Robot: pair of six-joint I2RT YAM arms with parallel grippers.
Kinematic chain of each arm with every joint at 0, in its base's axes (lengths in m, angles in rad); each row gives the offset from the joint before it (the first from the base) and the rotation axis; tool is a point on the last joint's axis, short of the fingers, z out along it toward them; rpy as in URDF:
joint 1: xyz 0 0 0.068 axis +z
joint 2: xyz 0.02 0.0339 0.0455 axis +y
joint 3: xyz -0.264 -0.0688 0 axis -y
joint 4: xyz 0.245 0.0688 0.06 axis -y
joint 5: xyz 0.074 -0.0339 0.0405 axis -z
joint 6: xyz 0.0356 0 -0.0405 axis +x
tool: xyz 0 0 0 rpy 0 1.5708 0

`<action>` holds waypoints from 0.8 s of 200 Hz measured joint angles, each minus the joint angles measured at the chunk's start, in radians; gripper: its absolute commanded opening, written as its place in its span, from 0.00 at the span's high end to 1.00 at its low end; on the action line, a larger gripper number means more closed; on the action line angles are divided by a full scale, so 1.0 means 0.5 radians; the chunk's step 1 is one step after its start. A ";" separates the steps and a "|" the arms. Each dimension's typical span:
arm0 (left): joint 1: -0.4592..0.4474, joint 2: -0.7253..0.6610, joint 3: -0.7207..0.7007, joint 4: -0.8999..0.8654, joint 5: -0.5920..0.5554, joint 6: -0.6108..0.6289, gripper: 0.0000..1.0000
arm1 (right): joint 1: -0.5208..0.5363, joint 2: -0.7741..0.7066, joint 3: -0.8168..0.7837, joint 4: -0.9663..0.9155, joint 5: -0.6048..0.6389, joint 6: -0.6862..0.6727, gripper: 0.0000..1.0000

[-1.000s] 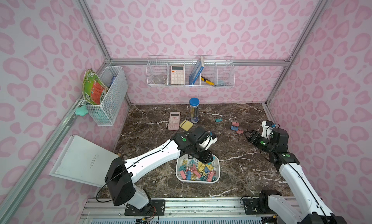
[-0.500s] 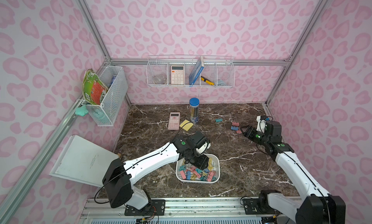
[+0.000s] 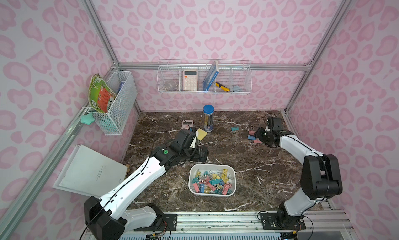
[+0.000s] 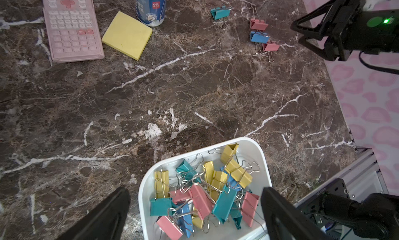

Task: Put the binder clips in the storage box
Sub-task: Pick up the binder clip at the center of the board.

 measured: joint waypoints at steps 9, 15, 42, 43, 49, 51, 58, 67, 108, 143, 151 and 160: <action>0.001 -0.002 -0.007 0.008 -0.002 -0.001 0.01 | -0.010 0.008 -0.030 0.021 0.004 0.056 0.42; 0.002 -0.004 -0.014 0.010 -0.002 -0.001 0.01 | -0.010 0.011 -0.050 0.043 -0.005 0.074 0.42; 0.004 -0.008 -0.048 0.020 -0.002 -0.001 0.01 | -0.095 0.016 -0.203 0.215 -0.082 0.217 0.48; 0.004 -0.008 -0.049 0.019 -0.002 -0.001 0.01 | -0.098 0.017 -0.207 0.220 -0.085 0.221 0.48; 0.004 -0.008 -0.052 0.018 -0.003 -0.001 0.01 | -0.121 0.023 -0.231 0.246 -0.105 0.247 0.49; 0.004 -0.008 -0.053 0.018 -0.003 -0.001 0.01 | -0.126 0.026 -0.236 0.253 -0.107 0.255 0.49; 0.004 -0.008 -0.058 0.021 -0.003 0.000 0.01 | -0.137 0.039 -0.245 0.272 -0.119 0.281 0.49; 0.004 -0.008 -0.065 0.021 -0.005 0.000 0.01 | -0.137 0.063 -0.243 0.311 -0.156 0.289 0.49; 0.004 -0.013 -0.092 0.021 -0.028 0.000 0.01 | -0.172 0.171 -0.226 0.445 -0.276 0.369 0.59; 0.004 -0.013 -0.092 0.021 -0.050 0.000 0.01 | -0.174 0.227 -0.215 0.497 -0.318 0.387 0.77; 0.004 -0.013 -0.092 0.021 -0.053 0.000 0.01 | -0.176 0.230 -0.217 0.504 -0.329 0.390 0.82; 0.004 -0.013 -0.092 0.021 -0.060 0.000 0.02 | -0.182 0.231 -0.218 0.508 -0.327 0.408 0.89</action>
